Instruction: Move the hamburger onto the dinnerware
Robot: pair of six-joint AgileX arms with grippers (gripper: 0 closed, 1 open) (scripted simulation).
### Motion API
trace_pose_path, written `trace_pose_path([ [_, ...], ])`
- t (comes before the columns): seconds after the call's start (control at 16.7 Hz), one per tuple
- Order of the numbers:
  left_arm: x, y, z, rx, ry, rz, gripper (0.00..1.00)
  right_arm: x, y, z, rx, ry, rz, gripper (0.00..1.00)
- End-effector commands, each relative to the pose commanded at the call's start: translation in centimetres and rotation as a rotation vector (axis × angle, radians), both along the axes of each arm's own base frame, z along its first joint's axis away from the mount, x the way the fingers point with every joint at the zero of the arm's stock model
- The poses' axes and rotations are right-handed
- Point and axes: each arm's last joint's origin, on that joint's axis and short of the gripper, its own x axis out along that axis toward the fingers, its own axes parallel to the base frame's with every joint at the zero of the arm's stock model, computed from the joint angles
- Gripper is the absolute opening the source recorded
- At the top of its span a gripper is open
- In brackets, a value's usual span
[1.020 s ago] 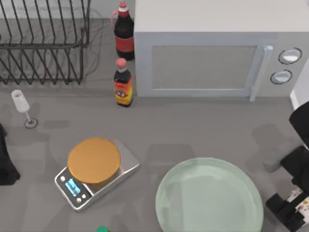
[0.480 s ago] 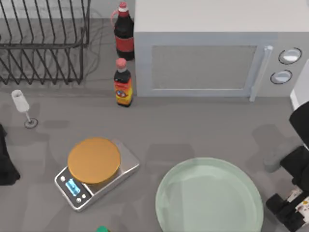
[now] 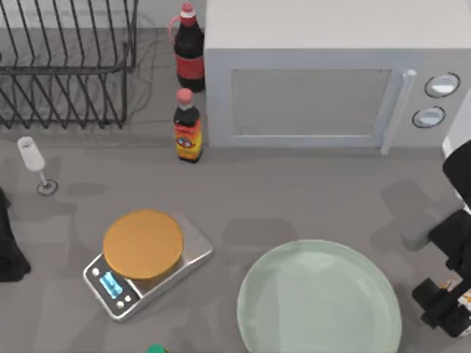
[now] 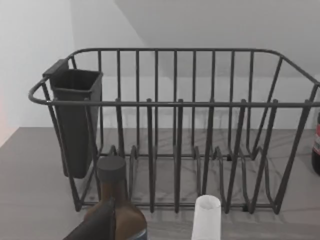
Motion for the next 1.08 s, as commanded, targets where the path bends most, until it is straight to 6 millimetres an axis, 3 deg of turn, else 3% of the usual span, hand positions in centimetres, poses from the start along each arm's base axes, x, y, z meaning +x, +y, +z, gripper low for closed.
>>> trace_pose_path([
  [0.48, 0.0, 0.0, 0.0, 0.000, 0.000, 0.000, 1.00, -0.5, -0.2, 7.9, -0.005, 0.016, -0.004, 0.00],
  [0.9, 0.0, 0.0, 0.0, 0.000, 0.000, 0.000, 1.00, -0.6, -0.1, 8.0, -0.004, 0.015, 0.006, 0.00],
  [1.08, 0.0, 0.0, 0.0, 0.000, 0.000, 0.000, 1.00, -0.7, 0.5, 7.7, -0.003, 0.018, 0.117, 0.00],
])
